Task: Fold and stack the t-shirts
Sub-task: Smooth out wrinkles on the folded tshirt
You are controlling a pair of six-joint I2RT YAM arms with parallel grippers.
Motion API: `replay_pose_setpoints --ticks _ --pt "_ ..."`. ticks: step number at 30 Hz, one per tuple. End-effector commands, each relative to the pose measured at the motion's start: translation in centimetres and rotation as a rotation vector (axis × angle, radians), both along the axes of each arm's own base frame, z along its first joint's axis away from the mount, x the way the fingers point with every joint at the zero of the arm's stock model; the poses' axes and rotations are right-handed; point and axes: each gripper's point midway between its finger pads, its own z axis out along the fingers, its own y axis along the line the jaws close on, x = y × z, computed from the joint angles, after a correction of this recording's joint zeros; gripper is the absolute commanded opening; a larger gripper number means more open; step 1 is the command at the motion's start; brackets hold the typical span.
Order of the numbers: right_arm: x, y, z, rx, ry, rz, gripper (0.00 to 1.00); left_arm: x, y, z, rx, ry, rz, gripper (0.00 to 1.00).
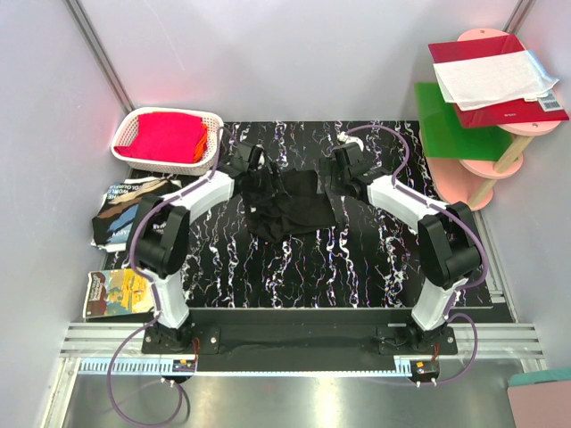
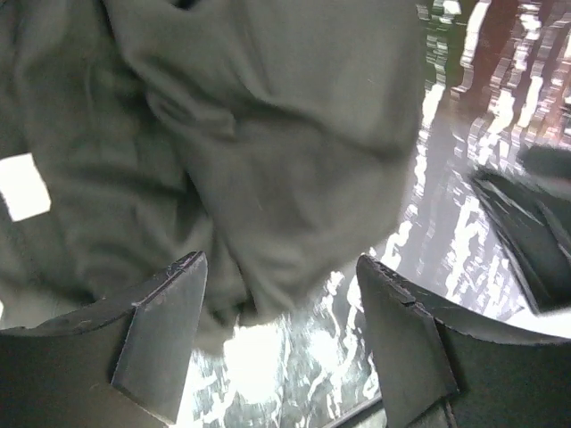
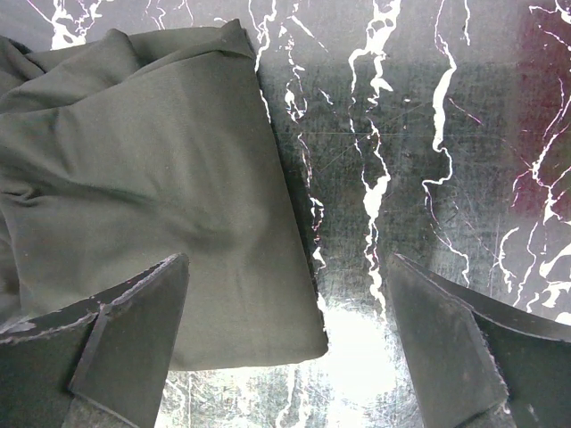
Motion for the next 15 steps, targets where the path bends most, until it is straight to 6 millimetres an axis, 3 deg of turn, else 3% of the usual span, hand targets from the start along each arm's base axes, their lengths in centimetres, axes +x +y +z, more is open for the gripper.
replay_pose_setpoints --ticks 1,3,5,6,7,8,11,13,15 --pt "0.5 0.2 0.9 0.026 -0.032 -0.005 1.0 1.5 -0.9 -1.8 0.016 0.025 -0.002 0.72" --pt "0.5 0.2 0.9 0.03 -0.034 -0.007 1.0 1.9 -1.2 -3.1 0.025 0.046 0.004 0.7" --pt "0.4 0.2 0.6 0.032 -0.026 -0.008 1.0 2.8 -2.0 -2.9 0.003 0.041 0.0 0.58" --pt "0.3 0.2 0.5 0.032 -0.024 -0.009 1.0 2.9 -2.3 -3.5 0.005 0.052 -0.006 0.47" --pt "0.1 0.3 0.4 0.038 -0.016 -0.003 1.0 3.5 -2.9 -2.9 -0.012 0.036 -0.009 0.27" --pt "-0.1 0.4 0.5 0.048 -0.014 -0.001 1.0 3.6 -3.2 -2.7 -0.018 0.035 -0.01 0.01" --pt "-1.4 0.7 0.4 0.086 0.01 0.019 0.97 4.3 -4.2 -0.4 -0.056 -0.006 -0.025 0.0" --pt "-2.5 0.9 0.2 0.113 0.022 0.033 0.96 4.7 -4.8 2.1 -0.083 -0.059 -0.042 0.0" --pt "-3.3 0.7 -0.5 0.12 0.037 0.031 0.96 5.0 -5.4 4.5 -0.114 -0.098 -0.059 0.15"
